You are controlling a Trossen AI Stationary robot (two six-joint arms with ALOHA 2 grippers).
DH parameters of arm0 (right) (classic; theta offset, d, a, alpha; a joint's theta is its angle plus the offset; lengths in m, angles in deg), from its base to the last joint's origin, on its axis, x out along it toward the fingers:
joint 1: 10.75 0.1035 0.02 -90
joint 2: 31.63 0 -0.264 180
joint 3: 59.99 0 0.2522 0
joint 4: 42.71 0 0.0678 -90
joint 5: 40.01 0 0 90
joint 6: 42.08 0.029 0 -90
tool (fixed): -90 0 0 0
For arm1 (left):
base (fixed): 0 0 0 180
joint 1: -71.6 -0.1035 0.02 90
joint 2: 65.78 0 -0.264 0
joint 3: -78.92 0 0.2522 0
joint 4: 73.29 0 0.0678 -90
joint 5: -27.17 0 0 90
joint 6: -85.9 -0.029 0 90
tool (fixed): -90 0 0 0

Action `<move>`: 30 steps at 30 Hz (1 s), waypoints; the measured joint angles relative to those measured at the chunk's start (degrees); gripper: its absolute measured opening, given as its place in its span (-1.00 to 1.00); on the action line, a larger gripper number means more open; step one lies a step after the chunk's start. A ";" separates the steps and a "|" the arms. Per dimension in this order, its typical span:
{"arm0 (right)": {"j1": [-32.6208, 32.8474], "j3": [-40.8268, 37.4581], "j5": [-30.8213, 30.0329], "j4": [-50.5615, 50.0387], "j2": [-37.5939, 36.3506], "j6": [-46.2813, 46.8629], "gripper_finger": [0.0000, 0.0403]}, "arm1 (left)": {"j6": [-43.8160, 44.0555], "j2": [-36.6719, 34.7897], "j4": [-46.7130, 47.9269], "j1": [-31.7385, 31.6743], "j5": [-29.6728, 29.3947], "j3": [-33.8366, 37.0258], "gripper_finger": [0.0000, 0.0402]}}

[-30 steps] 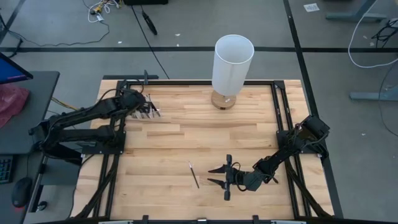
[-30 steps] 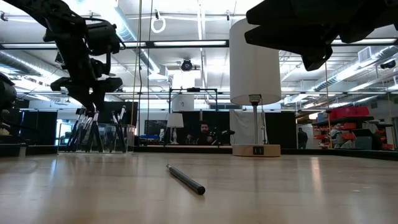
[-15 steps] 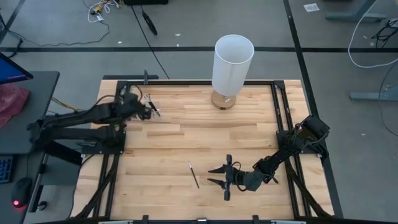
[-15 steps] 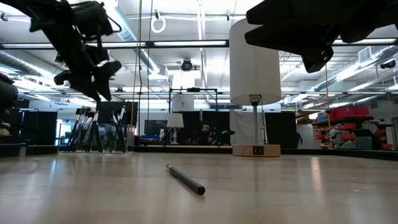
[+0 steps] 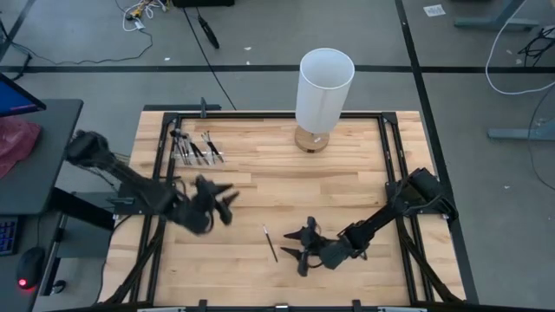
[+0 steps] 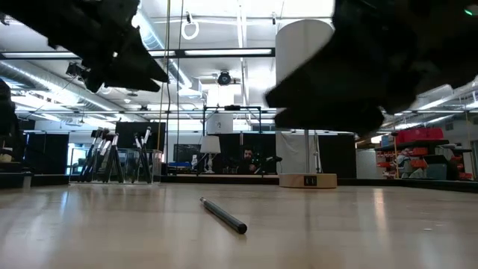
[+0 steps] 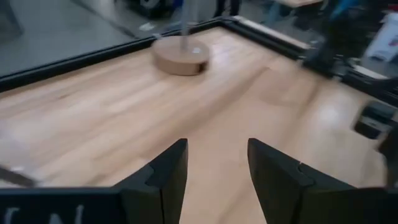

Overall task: Put items in baskets/containers
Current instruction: Put the black liner brush into the transparent organizer

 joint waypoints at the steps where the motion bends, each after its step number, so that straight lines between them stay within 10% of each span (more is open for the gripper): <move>1: -0.37 1.67 0.08 -1.78 0.75 0.07 -0.01 | 0.01 2.87 -2.96 1.92 -1.55 0.00 -0.15; 14: -5.66 18.19 5.31 -22.82 11.90 4.24 0.13 | -0.32 33.35 -33.88 9.23 -10.26 -0.05 -0.15; 30: -8.02 20.13 9.76 -25.82 14.19 -1.48 -0.06 | 1.06 35.71 -37.09 6.24 -9.09 -0.57 -0.15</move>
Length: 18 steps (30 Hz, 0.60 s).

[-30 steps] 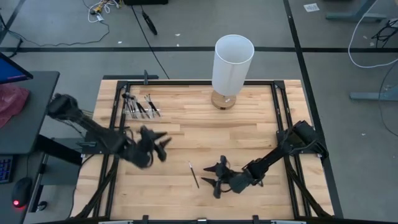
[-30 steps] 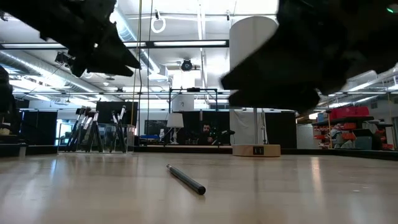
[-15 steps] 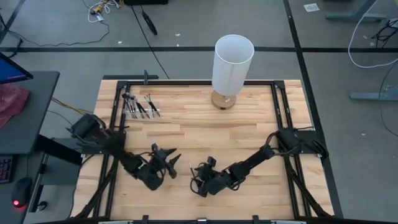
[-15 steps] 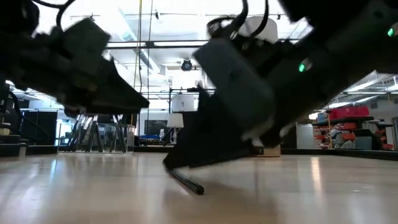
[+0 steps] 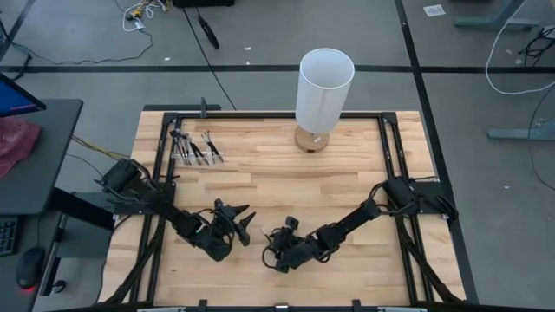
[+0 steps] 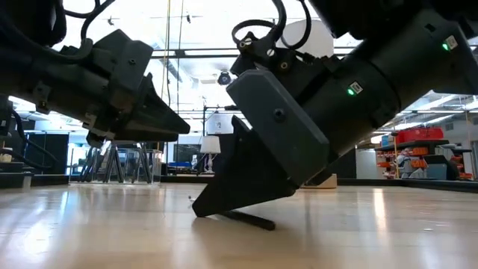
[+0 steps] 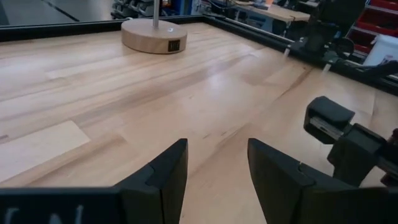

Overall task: Put items in baskets/containers
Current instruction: Put the black liner brush into the transparent organizer

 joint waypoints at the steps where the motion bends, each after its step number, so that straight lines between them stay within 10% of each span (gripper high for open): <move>1: -0.21 0.02 0.27 -0.68 -0.05 -0.41 -0.07 | 0.01 0.00 0.04 0.00 0.01 0.00 -0.15; 18: -0.25 -0.01 -1.24 -16.32 -2.81 -4.17 -0.11 | -0.12 -0.02 0.09 0.00 0.60 0.00 -0.15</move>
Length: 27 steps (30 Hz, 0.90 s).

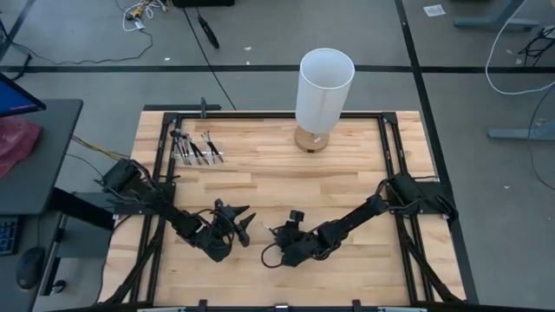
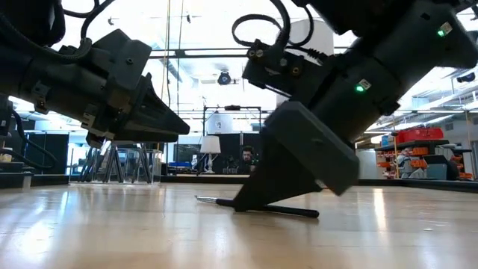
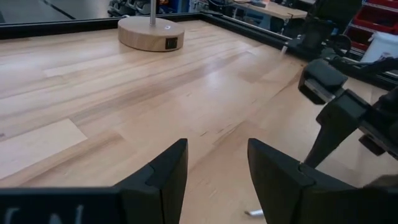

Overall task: Put items in baskets/containers
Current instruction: Put the black liner brush into the transparent organizer

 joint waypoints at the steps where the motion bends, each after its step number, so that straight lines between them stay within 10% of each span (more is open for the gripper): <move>1: 0.14 -0.03 -0.42 -1.17 -0.67 -0.15 -0.11 | -0.01 0.00 0.00 0.00 0.02 0.00 -0.15; 27: -1.18 -18.11 -3.50 31.84 -1.42 4.69 -0.16 | 0.27 0.00 -0.23 -0.11 0.04 0.02 -0.15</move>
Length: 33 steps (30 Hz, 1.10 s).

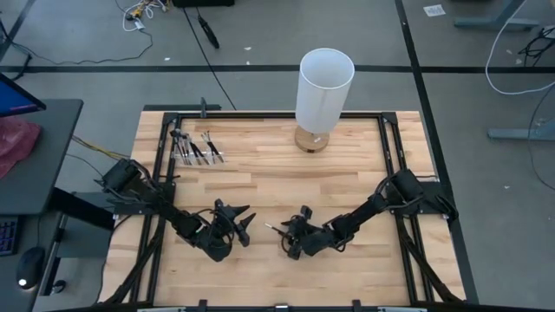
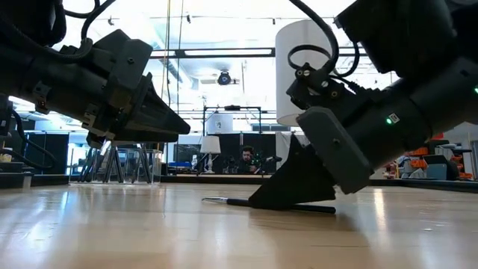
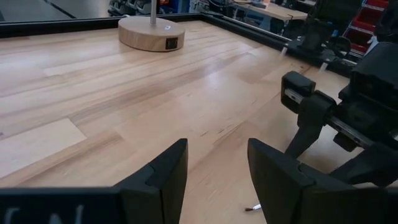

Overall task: Put items in baskets/containers
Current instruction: Put the black liner brush into the transparent organizer

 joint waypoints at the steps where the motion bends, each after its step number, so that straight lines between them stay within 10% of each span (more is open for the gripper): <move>1: -0.02 0.02 -0.33 -0.05 0.05 -0.06 -0.18 | 0.00 0.00 -0.05 0.00 0.00 0.00 -0.14; 33: -3.70 -0.70 10.05 1.45 -0.48 -9.50 -0.95 | 0.31 -0.02 -0.18 0.04 0.00 0.00 -0.14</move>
